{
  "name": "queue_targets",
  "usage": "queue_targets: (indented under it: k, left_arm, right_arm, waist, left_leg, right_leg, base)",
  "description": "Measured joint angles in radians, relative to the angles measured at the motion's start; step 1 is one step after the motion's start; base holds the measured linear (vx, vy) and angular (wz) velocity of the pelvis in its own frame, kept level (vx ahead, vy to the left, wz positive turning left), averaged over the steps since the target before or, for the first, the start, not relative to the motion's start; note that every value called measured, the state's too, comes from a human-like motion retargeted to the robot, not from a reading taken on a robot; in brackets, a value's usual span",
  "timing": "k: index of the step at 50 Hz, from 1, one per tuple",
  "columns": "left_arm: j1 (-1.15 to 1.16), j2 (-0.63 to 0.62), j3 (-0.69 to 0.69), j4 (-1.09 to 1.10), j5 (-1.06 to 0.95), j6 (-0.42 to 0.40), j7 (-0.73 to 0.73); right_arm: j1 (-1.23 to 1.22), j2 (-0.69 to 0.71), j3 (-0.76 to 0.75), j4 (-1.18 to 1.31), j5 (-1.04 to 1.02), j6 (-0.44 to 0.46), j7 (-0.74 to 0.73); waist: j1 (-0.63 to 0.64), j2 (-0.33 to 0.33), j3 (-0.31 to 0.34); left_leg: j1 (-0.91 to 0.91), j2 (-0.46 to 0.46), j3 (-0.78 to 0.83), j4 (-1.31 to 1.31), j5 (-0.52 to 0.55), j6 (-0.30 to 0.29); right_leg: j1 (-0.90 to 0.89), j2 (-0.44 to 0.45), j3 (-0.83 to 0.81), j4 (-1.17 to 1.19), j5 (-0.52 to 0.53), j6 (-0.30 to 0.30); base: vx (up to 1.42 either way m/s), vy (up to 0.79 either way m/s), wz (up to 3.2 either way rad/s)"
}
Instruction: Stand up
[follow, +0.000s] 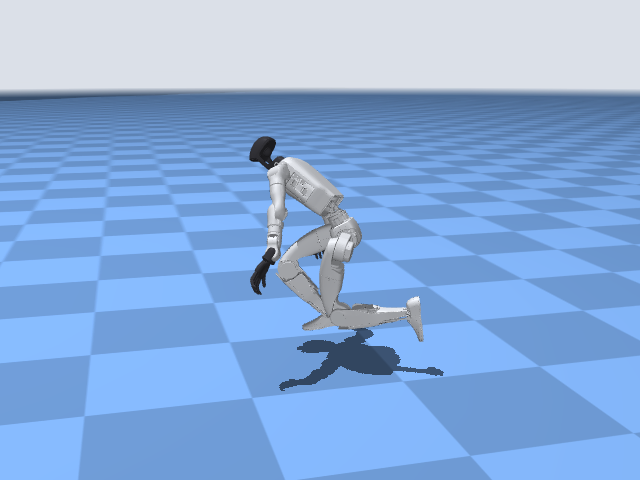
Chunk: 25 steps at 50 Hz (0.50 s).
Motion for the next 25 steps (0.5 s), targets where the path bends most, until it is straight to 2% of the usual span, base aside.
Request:
queue_targets:
  k: [2, 5, 10, 12, 15, 18, 25]
  left_arm:
    - [0.001, -0.021, -0.03, -0.041, -0.037, -0.032, -0.054]
    - [0.046, -0.057, -0.042, -0.117, -0.101, -0.094, -0.124]
    - [0.168, -0.122, -0.082, -0.191, -0.255, -0.162, -0.208]
    - [0.213, -0.137, -0.096, -0.204, -0.257, -0.171, -0.245]
    - [0.259, -0.151, -0.11, -0.188, -0.216, -0.172, -0.282]
    - [0.306, -0.166, -0.083, -0.163, -0.174, -0.159, -0.313]
    - [0.457, -0.198, 0.004, -0.102, -0.265, -0.192, -0.366]
  right_arm:
    - [0.006, -0.018, 0.002, 0.017, -0.021, 0.006, 0.001]
    - [0.03, -0.027, -0.001, 0.044, -0.047, -0.005, 0.016]
    - [0.083, -0.029, -0.005, 0.083, -0.076, -0.012, 0.075]
    - [0.113, -0.023, -0.02, 0.092, -0.072, -0.019, 0.105]
    - [0.154, -0.003, -0.041, 0.112, -0.05, -0.027, 0.146]
    - [0.174, 0.023, -0.055, 0.134, -0.041, -0.033, 0.184]
    - [0.213, 0.109, -0.013, 0.179, -0.022, -0.012, 0.299]
  waist:
    - [0.021, 0.023, -0.052]
    - [0.051, 0.051, -0.075]
    - [0.061, 0.07, -0.102]
    - [0.065, 0.051, -0.107]
    - [0.074, 0.018, -0.102]
    - [0.096, -0.015, -0.079]
    - [0.161, -0.061, -0.082]
  left_leg:
    - [-0.039, -0.011, -0.009, -0.08, 0.016, -0.001]
    - [-0.009, -0.064, -0.037, -0.257, 0.054, 0.0]
    - [0.047, -0.084, -0.006, -0.487, 0.335, 0.0]
    - [0.042, -0.102, 0.03, -0.52, 0.406, 0.0]
    - [0.04, -0.122, 0.069, -0.531, 0.334, -0.002]
    - [0.031, -0.092, 0.093, -0.533, 0.238, -0.001]
    - [0.021, 0.071, 0.094, -0.721, 0.05, 0.047]
  right_leg:
    - [0.018, 0.013, 0.03, -0.087, 0.026, 0.05]
    - [0.123, 0.043, 0.077, -0.226, 0.055, 0.134]
    - [0.328, -0.036, 0.155, -0.469, 0.106, 0.193]
    - [0.415, -0.086, 0.197, -0.568, 0.134, 0.199]
    - [0.548, -0.175, 0.217, -0.711, 0.171, 0.203]
    - [0.675, -0.233, 0.193, -0.853, 0.228, 0.152]
    - [0.957, -0.306, 0.086, -1.201, 0.368, 0.091]
  base:
    - [0.26, -0.09, -0.06]
    - [0.35, -0.06, -0.38]
    - [0.38, 0.17, -0.31]
    - [0.32, 0.21, -0.15]
    - [0.21, 0.02, 0.07]
    - [0.14, -0.18, -0.22]
    - [0.16, -0.1, -0.31]
